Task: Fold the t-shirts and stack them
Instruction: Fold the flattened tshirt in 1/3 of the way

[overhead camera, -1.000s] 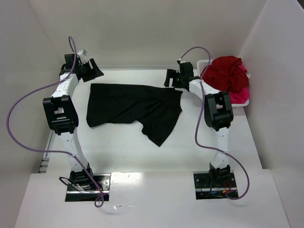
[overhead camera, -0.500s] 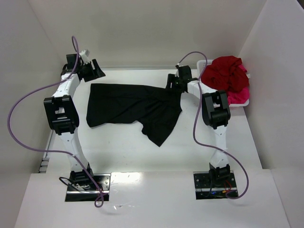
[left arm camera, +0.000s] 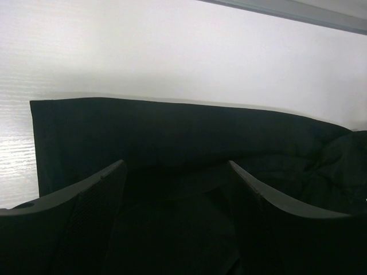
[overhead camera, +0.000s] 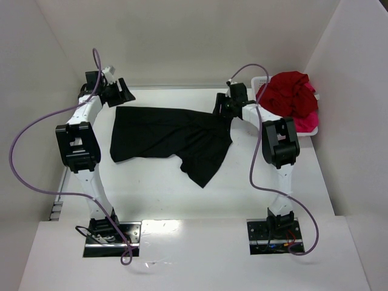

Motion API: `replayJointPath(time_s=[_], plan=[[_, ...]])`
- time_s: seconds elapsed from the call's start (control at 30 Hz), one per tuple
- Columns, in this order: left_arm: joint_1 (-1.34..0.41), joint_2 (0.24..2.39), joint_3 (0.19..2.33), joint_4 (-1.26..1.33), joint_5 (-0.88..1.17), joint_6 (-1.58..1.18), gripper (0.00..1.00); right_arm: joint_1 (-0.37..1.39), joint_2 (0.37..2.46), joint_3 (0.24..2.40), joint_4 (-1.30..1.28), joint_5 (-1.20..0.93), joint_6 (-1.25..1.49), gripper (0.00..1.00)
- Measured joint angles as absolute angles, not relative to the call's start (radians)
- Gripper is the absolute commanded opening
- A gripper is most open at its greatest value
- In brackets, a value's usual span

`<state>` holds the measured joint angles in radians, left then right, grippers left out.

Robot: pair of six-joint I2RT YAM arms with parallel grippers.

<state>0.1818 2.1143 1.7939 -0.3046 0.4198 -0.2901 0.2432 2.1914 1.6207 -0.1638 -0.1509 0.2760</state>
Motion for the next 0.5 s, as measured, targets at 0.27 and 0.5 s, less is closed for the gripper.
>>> replayJointPath(time_s=[0.27, 0.5], plan=[[0.182, 2.112, 1.761, -0.306, 0.43, -0.29, 0.79, 0.243, 2.163, 1.628, -0.12, -0.147, 0.276, 0.66], [0.182, 2.112, 1.76, -0.306, 0.433, -0.289, 0.79, 0.243, 2.17, 1.667, -0.141, -0.147, 0.279, 0.66]])
